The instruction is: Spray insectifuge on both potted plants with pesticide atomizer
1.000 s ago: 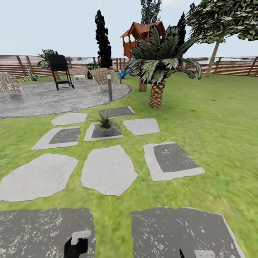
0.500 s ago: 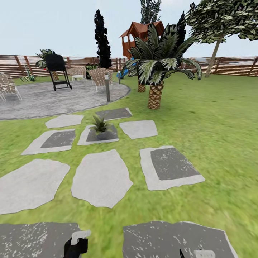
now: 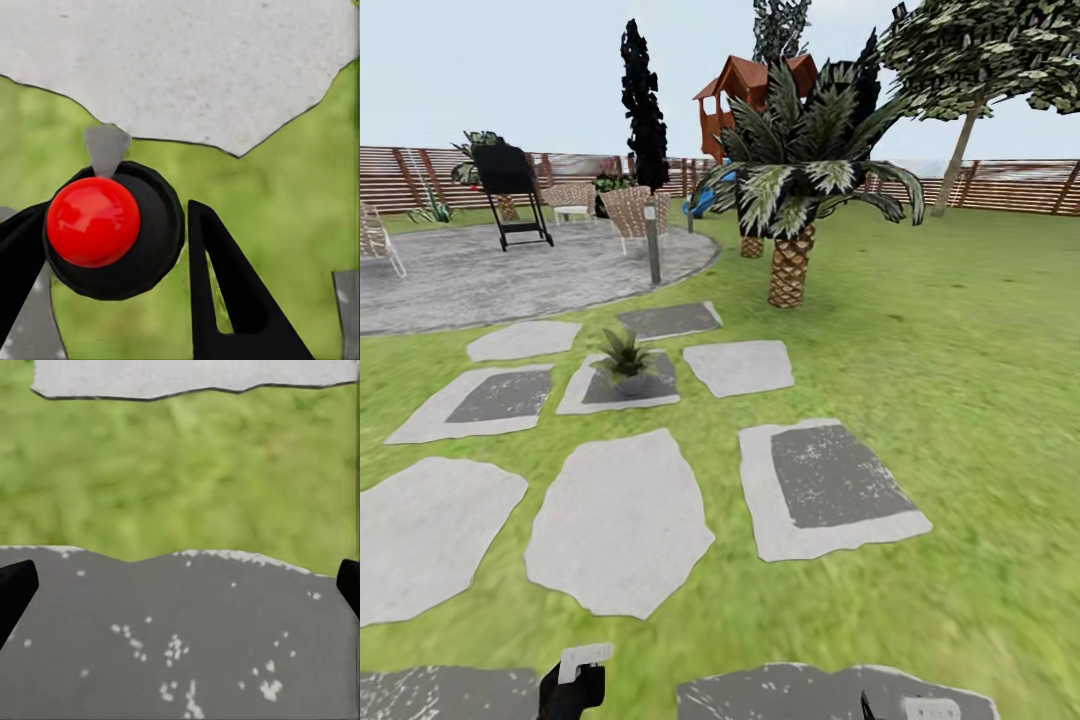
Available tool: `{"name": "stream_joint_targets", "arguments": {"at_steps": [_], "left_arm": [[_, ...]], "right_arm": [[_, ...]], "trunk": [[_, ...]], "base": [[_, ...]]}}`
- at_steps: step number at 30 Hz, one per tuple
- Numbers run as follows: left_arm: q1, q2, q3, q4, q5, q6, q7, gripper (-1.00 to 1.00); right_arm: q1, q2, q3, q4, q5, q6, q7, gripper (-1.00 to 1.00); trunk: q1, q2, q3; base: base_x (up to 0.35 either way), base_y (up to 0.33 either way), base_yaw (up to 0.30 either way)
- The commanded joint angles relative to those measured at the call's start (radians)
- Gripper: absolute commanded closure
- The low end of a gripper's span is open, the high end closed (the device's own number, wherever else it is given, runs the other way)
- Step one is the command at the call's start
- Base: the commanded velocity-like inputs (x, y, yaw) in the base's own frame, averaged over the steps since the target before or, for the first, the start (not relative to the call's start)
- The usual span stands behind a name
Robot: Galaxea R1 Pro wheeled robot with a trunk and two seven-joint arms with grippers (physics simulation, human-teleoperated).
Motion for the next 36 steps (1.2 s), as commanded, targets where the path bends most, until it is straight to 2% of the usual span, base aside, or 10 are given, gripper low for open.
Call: {"name": "stream_joint_targets", "arguments": {"at_steps": [1, 23, 36], "left_arm": [[-0.001, 0.0, 0.002, 0.001, 0.005, -0.003, -0.001, 1.0], [0.0, 0.0, 0.002, 0.001, 0.006, -0.003, -0.001, 1.0], [0.0, 0.0, 0.002, 0.001, 0.005, -0.003, -0.001, 1.0]], "right_arm": [[-0.001, 0.0, -0.002, 0.001, 0.001, -0.003, 0.0, -1.0], [0.0, 0.0, -0.002, 0.001, 0.001, -0.003, 0.0, -1.0], [0.0, 0.0, -0.001, 0.001, 0.001, -0.003, 0.0, -1.0]], "trunk": [[0.0, 0.0, -0.001], [0.0, 0.0, -0.001], [0.0, 0.0, -0.001]], "base": [[0.279, -0.167, 0.0], [0.279, -0.167, 0.012], [0.279, -0.167, 0.249]]}}
